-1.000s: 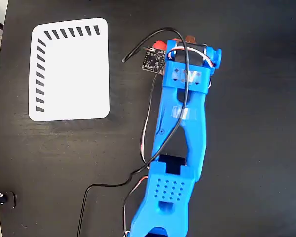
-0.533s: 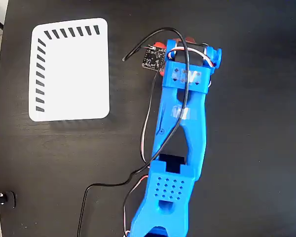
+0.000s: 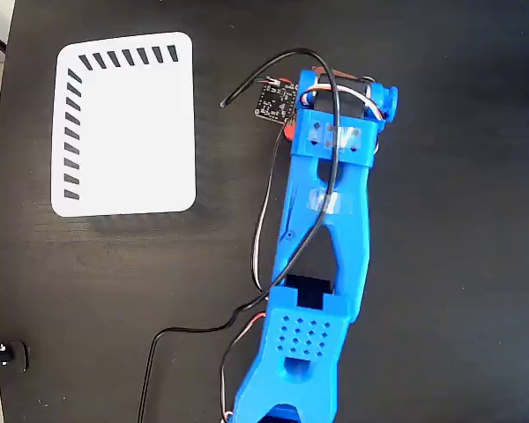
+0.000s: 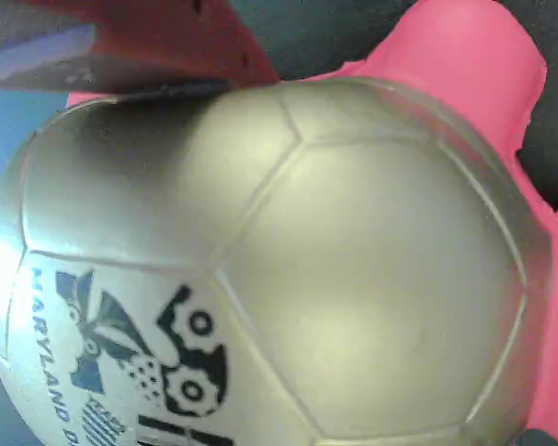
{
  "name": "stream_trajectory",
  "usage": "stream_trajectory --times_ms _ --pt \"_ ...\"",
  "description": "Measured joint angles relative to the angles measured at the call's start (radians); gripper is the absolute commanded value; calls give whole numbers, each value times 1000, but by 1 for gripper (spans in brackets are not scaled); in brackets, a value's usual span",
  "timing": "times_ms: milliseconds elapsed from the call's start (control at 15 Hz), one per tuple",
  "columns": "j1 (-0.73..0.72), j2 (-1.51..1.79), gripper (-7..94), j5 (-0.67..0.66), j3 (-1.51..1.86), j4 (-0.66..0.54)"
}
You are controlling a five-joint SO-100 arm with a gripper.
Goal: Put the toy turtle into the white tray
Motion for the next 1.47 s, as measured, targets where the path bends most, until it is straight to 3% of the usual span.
stream_trajectory --times_ms 467,867,1133,1467 --pt "21 118 0 2 26 64" --pt "0 428 0 15 216 107" --pt "-89 684 0 31 383 107" --pt "-311 785 0 124 390 107"
